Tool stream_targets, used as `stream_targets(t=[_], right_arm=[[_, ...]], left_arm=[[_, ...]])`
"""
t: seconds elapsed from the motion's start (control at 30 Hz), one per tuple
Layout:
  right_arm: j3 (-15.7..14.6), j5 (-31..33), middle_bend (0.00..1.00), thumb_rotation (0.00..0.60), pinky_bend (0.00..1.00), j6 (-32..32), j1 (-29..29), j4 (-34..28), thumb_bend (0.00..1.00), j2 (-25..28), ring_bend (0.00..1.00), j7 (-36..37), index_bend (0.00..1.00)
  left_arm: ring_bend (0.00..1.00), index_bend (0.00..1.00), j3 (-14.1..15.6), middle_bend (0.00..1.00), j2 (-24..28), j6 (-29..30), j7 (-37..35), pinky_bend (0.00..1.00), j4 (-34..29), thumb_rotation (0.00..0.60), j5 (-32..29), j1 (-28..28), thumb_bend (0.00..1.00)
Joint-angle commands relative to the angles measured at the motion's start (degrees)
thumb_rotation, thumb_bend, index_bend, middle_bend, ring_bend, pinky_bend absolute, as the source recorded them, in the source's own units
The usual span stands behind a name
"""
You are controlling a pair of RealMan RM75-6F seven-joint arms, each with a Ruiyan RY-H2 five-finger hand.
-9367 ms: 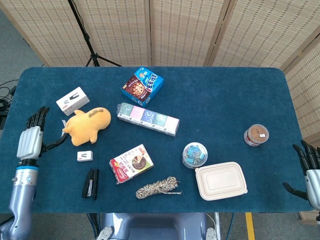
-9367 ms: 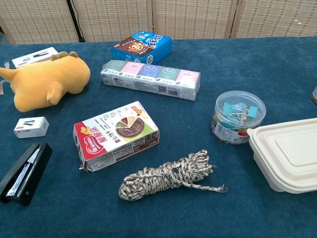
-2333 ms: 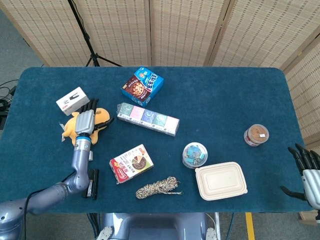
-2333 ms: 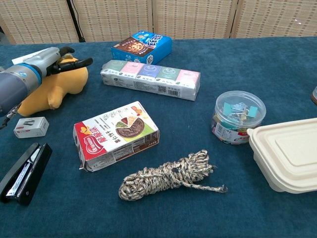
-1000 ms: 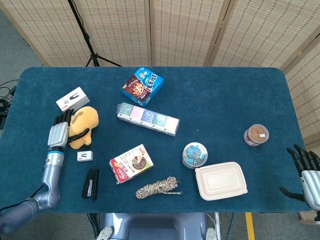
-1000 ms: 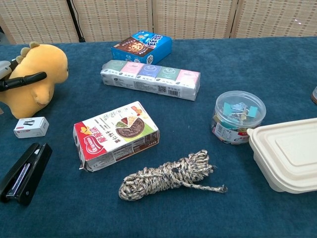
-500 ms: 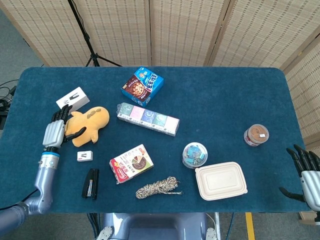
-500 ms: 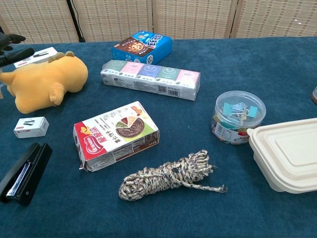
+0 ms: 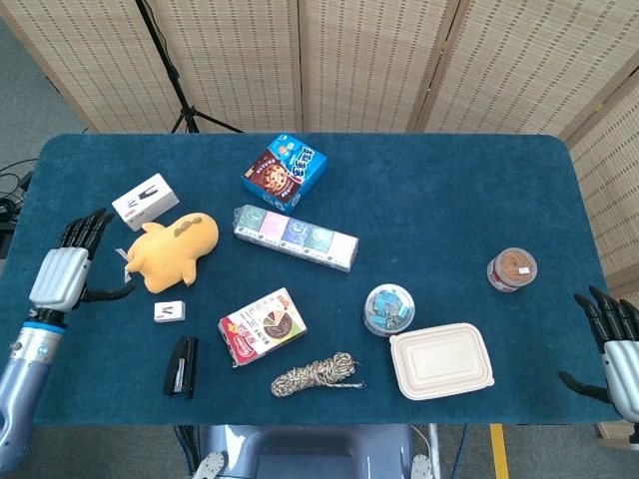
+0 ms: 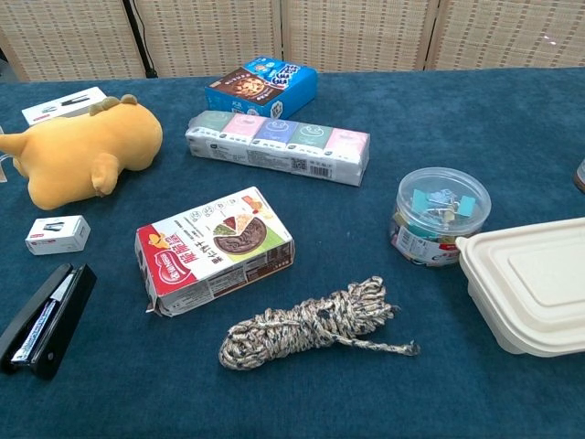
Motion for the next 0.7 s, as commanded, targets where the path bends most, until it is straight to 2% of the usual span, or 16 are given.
stream_targets(t=[0.03,0.17,0.47,0.7], right_arm=[[-0.01,-0.15,0.00,0.600,0.00,0.24,-0.09,0.06,0.00,-0.21,0.00,-0.40,0.00],[0.10,-0.47,0.00,0.600,0.00,1.01,-0.31,-0.03,0.00,-0.66,0.00,-1.46,0.00],[0.48,-0.87,0.00,0.600,0.00,2.71,-0.87,-0.16,0.00,-0.69,0.00,-1.97,0.00],[0.50,-0.91,0.00,0.600,0.00,3.35,-1.27,-0.22,0.00,-0.64,0.00,-2.07,0.00]], left_arm=[[0.00,0.00,4.16,0.00,3.30,6.07,-6.50,0.00,-0.13,0.600,6.94,3.96,0.00],[0.00,0.00,6.04,0.00,4.29,10.86,-4.55,0.00,-2.04,0.600,7.12,8.05,0.00],[0.00,0.00,9.71,0.00,9.57,12.07,6.19,0.00,-11.73,0.600,3.94,13.27,0.00],[0.00,0.00,10.33,0.00,9.74,13.14,7.84,0.00,-12.31,0.600,5.72,14.19,0.00]])
